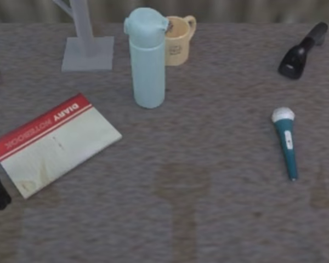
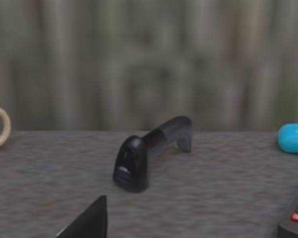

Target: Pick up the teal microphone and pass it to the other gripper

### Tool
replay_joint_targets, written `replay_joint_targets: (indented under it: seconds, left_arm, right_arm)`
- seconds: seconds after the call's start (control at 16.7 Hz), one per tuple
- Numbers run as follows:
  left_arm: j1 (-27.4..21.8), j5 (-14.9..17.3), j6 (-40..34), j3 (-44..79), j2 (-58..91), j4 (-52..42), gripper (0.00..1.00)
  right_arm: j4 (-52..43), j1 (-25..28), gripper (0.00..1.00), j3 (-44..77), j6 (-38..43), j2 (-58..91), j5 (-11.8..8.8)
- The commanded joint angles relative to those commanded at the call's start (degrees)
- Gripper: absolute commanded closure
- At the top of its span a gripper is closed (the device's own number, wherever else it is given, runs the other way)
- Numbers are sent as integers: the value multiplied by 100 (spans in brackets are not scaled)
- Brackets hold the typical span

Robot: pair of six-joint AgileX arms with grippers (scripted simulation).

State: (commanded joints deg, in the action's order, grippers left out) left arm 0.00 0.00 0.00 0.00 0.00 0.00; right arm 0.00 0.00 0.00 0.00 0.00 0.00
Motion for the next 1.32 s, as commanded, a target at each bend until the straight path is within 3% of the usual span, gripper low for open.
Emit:
replay_joint_targets:
  seconds: [0.24,0.48,1.32]
  left_arm:
    - [0,0,0,0,0,0,0]
    - [0,0,0,0,0,0,0]
    - [0,0,0,0,0,0,0]
  right_arm:
    - [-136,45,0,153,33,179,4]
    - [-853,277,0,976,220,1268,41]
    - [-4266,1524,0,6209,1654,8783,106]
